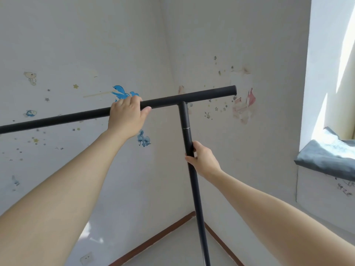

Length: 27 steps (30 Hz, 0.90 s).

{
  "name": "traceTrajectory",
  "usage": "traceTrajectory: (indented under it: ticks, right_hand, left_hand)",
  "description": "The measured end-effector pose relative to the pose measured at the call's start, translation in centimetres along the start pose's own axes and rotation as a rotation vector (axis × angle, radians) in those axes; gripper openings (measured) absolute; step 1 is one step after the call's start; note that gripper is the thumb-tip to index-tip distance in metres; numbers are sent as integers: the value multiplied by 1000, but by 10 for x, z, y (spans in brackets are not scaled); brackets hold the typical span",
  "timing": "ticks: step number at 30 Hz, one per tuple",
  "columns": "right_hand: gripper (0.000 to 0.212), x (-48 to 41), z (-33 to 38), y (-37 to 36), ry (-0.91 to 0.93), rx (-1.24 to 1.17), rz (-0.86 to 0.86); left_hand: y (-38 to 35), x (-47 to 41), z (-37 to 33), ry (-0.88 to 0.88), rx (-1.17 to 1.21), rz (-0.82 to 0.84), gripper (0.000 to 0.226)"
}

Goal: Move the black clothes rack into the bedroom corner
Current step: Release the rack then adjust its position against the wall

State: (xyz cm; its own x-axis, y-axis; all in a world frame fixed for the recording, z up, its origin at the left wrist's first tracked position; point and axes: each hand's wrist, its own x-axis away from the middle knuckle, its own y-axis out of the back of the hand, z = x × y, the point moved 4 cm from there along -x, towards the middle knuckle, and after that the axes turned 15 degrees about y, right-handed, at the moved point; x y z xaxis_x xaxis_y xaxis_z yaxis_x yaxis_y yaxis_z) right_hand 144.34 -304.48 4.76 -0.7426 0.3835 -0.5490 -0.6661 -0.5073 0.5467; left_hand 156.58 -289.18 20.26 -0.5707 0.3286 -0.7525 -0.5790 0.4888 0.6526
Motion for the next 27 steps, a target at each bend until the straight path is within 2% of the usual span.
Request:
traceTrajectory:
  ticks: [15,27]
  right_hand:
    - [19,-132,-95,-14,78,-79,143]
    - [19,-215,-139,-45,116,-110,165]
  left_hand:
    - [-106,-84,-30,65,-245,-26,42]
    - [-163,-146,-21,70,-247,-43,38]
